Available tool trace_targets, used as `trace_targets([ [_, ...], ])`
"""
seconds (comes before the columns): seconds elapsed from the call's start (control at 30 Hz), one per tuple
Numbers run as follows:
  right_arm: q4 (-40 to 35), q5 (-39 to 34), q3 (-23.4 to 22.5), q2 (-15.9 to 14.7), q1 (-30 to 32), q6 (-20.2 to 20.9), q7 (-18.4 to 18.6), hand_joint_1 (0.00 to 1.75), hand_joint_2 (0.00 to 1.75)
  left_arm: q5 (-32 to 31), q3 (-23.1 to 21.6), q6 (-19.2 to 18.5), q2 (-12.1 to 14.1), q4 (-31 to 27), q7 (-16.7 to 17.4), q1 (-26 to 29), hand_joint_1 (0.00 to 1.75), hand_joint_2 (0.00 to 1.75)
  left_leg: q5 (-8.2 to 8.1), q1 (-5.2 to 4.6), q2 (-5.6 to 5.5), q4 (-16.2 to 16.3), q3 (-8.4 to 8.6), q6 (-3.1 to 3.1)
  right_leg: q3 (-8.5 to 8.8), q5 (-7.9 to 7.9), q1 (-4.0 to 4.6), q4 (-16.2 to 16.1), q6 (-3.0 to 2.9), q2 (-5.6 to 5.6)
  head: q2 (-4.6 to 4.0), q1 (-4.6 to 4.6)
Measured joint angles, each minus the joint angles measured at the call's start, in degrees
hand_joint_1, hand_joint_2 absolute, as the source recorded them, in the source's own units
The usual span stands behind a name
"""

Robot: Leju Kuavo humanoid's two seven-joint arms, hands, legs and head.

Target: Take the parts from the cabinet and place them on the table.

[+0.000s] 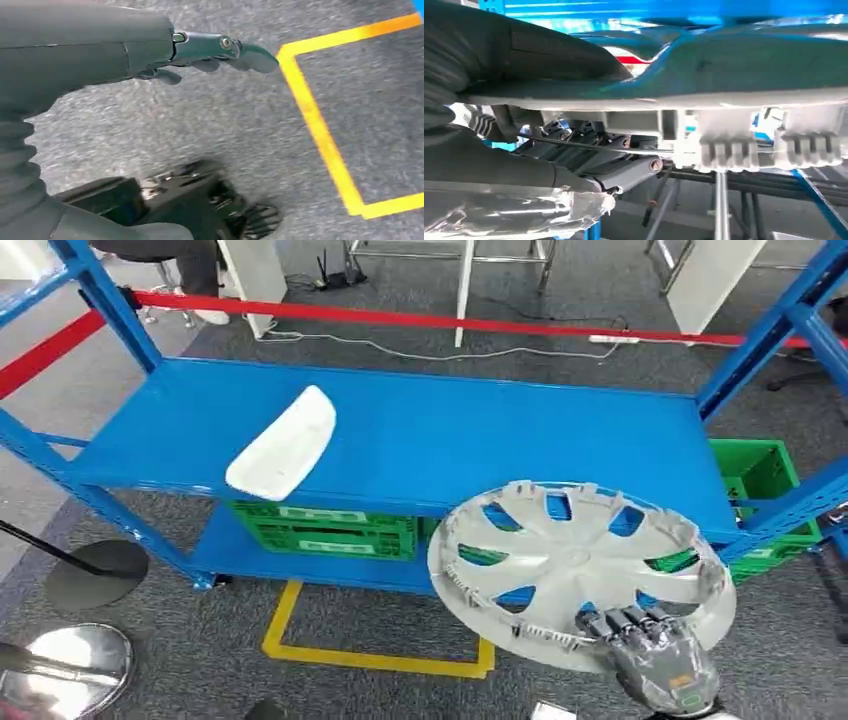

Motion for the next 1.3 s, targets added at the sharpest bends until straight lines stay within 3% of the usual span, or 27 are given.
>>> trace_targets([
  [0.07,0.5,0.0,0.7,-1.1,-0.4,0.0,0.7,1.75,1.75,0.0,0.0,0.0,0.0,0.0,0.0,0.0,0.00,1.75,0.82,-0.44,0.16,0.3,-1.13,0.47,-2.73,-4.60,0.07,9.8,0.08,0.02,0.00,0.07],
  [0.1,0.7,0.0,1.0,-1.3,-0.5,0.0,0.8,1.75,1.75,0.0,0.0,0.0,0.0,0.0,0.0,0.0,0.00,1.75,1.18,-0.67,0.19,0.5,-1.75,0.58,-2.86,-4.99,0.11,11.9,0.04,0.02,0.00,0.13],
  [0.17,0.9,0.0,1.5,-1.8,-0.6,0.0,0.9,1.75,1.75,0.0,0.1,0.0,0.0,0.0,0.0,0.0,0.00,1.75,1.78,-1.04,0.17,0.9,-2.83,0.72,0.91,-2.23,0.22,8.0,-0.38,0.03,0.00,0.11],
  [0.23,1.1,0.0,1.9,-2.2,-0.8,0.0,0.9,1.75,1.75,0.0,0.1,0.0,0.0,0.0,0.0,-0.1,0.00,1.75,2.40,-1.27,0.07,1.2,-3.58,0.65,8.22,1.04,0.44,-2.9,-1.12,0.06,0.00,0.11],
  [0.27,1.1,0.0,2.1,-2.4,-1.1,0.0,0.9,1.75,1.75,0.0,0.1,0.0,-0.1,0.0,0.0,-0.1,0.00,1.75,2.75,-1.46,0.07,1.3,-3.93,0.37,10.21,-0.61,0.62,-6.4,-1.51,0.11,0.00,0.05],
  [0.3,1.1,0.0,2.2,-2.5,-1.3,0.0,1.4,1.75,1.75,-0.1,0.2,0.0,0.0,0.0,0.0,-0.1,0.00,1.75,3.12,-1.51,0.10,1.4,-4.20,0.11,10.92,-0.28,0.69,-7.4,-1.54,0.19,0.00,-0.04],
  [0.4,1.7,0.0,3.9,-3.9,-1.7,0.0,4.7,1.75,1.75,-0.2,0.3,-0.2,0.0,0.0,0.0,-0.1,0.00,1.75,4.47,-1.32,0.09,1.4,-4.86,-0.78,9.62,0.91,1.00,-7.2,-2.41,0.24,0.00,0.02],
  [0.43,1.9,0.0,4.6,-4.3,-2.0,0.0,5.7,1.75,1.75,-0.2,0.4,-0.2,0.1,0.0,0.0,0.0,0.00,1.75,3.67,-1.24,-0.01,1.8,-5.30,-1.15,9.04,1.71,0.43,-7.6,-2.78,-0.04,0.00,0.09],
  [0.5,2.3,0.0,6.1,-5.2,-3.0,0.0,7.9,1.75,1.75,-0.2,0.5,-0.3,0.1,0.0,-0.1,0.0,0.00,1.75,-2.45,-1.02,0.01,6.3,-7.14,-2.07,7.53,2.97,0.38,-7.6,-3.39,-0.07,0.00,-0.13],
  [0.53,2.4,0.0,6.4,-5.3,-3.1,0.0,8.5,1.75,1.75,-0.2,0.5,-0.4,0.1,0.0,-0.1,0.0,0.00,1.75,-3.50,-0.95,0.01,7.5,-7.52,-2.17,7.26,3.15,0.38,-7.6,-3.36,-0.07,0.00,-0.17],
  [0.67,2.4,0.0,6.6,-5.4,-3.3,0.0,8.8,1.75,1.75,-0.2,0.5,-0.4,0.1,0.0,-0.1,0.0,0.00,1.75,-4.30,-0.91,0.01,8.6,-7.86,-2.25,7.04,3.30,0.37,-7.6,-3.37,-0.07,0.00,-0.18],
  [0.7,2.8,0.0,7.7,-6.0,-3.9,0.0,11.0,1.75,1.75,-0.2,0.5,-0.5,0.2,0.0,-0.2,-0.1,0.00,1.75,-6.89,-0.73,0.01,12.8,-9.03,-2.47,6.16,3.97,0.36,-7.6,-3.35,-0.07,0.00,-0.17],
  [0.73,3.0,0.0,8.3,-6.4,-4.2,0.0,12.0,1.75,1.75,-0.2,0.5,-0.5,0.2,0.0,-0.2,-0.1,0.00,1.75,-7.79,-0.66,0.01,14.6,-9.51,-2.57,5.74,4.27,0.36,-7.5,-3.33,-0.08,0.00,-0.15],
  [0.77,5.0,0.0,13.9,-9.2,-6.6,0.1,17.2,1.75,1.75,-0.2,0.6,-0.6,0.4,0.0,-0.2,-0.2,0.00,1.75,-1.87,0.06,0.02,14.5,-5.48,-3.20,1.89,7.14,0.17,-7.2,-2.71,-0.29,0.00,-0.13],
  [0.8,5.4,0.0,14.7,-9.7,-6.6,0.0,17.4,1.75,1.75,-0.2,0.6,-0.6,0.4,0.0,-0.2,-0.2,0.00,1.75,-0.51,0.27,0.02,9.7,-2.03,-3.40,1.08,7.79,0.07,-7.0,-2.39,-0.32,0.00,-0.13],
  [0.83,5.6,0.0,15.2,-10.2,-6.7,0.0,17.5,1.75,1.75,-0.2,0.6,-0.7,0.3,0.0,-0.2,-0.3,0.00,1.75,-2.01,0.59,-0.03,4.2,1.85,-3.71,0.50,8.38,0.21,-6.8,-2.01,-0.28,0.00,-0.24],
  [0.87,5.6,0.0,15.7,-10.6,-7.1,0.0,17.5,1.75,1.75,-0.2,0.7,-0.7,0.3,0.0,-0.2,-0.5,0.00,1.75,-3.63,0.13,-0.23,-0.7,4.42,-3.21,0.02,8.94,0.27,-6.6,-1.65,-0.26,0.00,-0.13],
  [0.9,5.7,0.0,16.1,-11.0,-7.5,0.0,17.6,1.75,1.75,-0.2,0.7,-0.7,0.3,0.0,-0.2,-0.6,0.00,1.75,-3.46,0.03,-0.25,-0.6,3.70,-2.04,-0.01,9.86,0.22,-7.1,-1.42,-0.24,0.00,0.04],
  [0.97,6.1,0.0,17.0,-11.3,-8.0,0.0,17.9,1.75,1.75,-0.2,0.8,-0.7,0.3,0.0,-0.2,-0.6,0.00,1.75,-2.36,-0.64,-0.22,-0.7,2.82,-0.99,-0.21,11.64,-0.24,-8.2,-0.72,-0.26,0.00,-0.06],
  [1.0,6.4,0.0,17.6,-11.6,-8.1,0.0,18.3,1.75,1.75,-0.2,0.9,-0.7,0.3,0.0,-0.2,-0.3,0.00,1.75,-1.43,-0.35,0.05,-0.9,2.13,-0.35,-0.57,11.73,-0.49,-8.2,-0.39,-0.19,0.00,-0.31],
  [1.03,6.6,0.0,18.1,-11.8,-8.1,0.0,19.0,1.75,1.75,-0.1,0.9,-0.7,0.5,0.0,-0.2,-0.2,0.00,1.75,-0.67,-0.38,0.09,-0.9,1.45,0.16,-1.24,8.79,-0.53,-7.2,-0.21,-0.16,0.00,-0.15],
  [1.1,7.0,0.0,20.0,-12.6,-9.2,0.0,22.7,1.75,1.75,-0.2,1.0,-0.8,0.6,0.0,-0.2,-0.1,0.00,1.75,0.73,-0.50,0.12,-0.8,-0.14,0.71,-2.98,0.89,-0.44,0.2,-0.02,-0.06,0.00,0.20],
  [1.13,7.3,0.0,21.7,-13.4,-10.3,0.2,25.9,1.75,1.75,-0.2,1.0,-0.8,0.6,0.0,-0.3,-0.2,0.00,1.75,1.57,-0.67,0.13,-0.8,-1.13,0.81,-3.86,-2.07,-0.43,5.4,-0.01,-0.07,0.00,0.22],
  [1.17,7.6,0.0,23.4,-14.2,-11.6,0.4,29.0,1.75,1.75,-0.3,1.0,-0.9,0.6,0.0,-0.3,-0.2,0.00,1.75,2.35,-0.81,0.16,-0.7,-2.18,0.80,-4.27,-3.41,-0.41,9.6,-0.05,-0.07,0.00,0.26],
  [1.2,7.7,0.0,25.3,-15.0,-13.0,0.8,32.4,1.75,1.75,-0.3,1.0,-0.9,0.6,0.0,-0.3,-0.2,0.00,1.75,3.11,-0.91,0.22,-0.7,-3.23,0.75,-3.75,-2.64,-0.37,11.6,-0.16,-0.06,0.00,0.20],
  [1.23,7.8,0.0,27.8,-15.9,-14.9,1.5,36.1,1.75,1.75,-0.4,1.0,-0.9,0.7,0.0,-0.3,-0.1,0.00,1.75,3.84,-0.96,0.35,-0.6,-4.19,0.66,-2.02,-0.42,-0.33,11.1,-0.28,-0.07,0.00,0.22],
  [1.3,8.0,0.0,33.8,-17.9,-18.8,2.6,43.6,1.75,1.75,-0.5,1.2,-0.9,0.6,0.0,-0.3,-0.2,0.00,1.75,5.12,-0.94,0.40,-0.3,-5.95,0.37,4.54,3.36,-0.31,4.2,-0.44,-0.06,0.00,0.24],
])
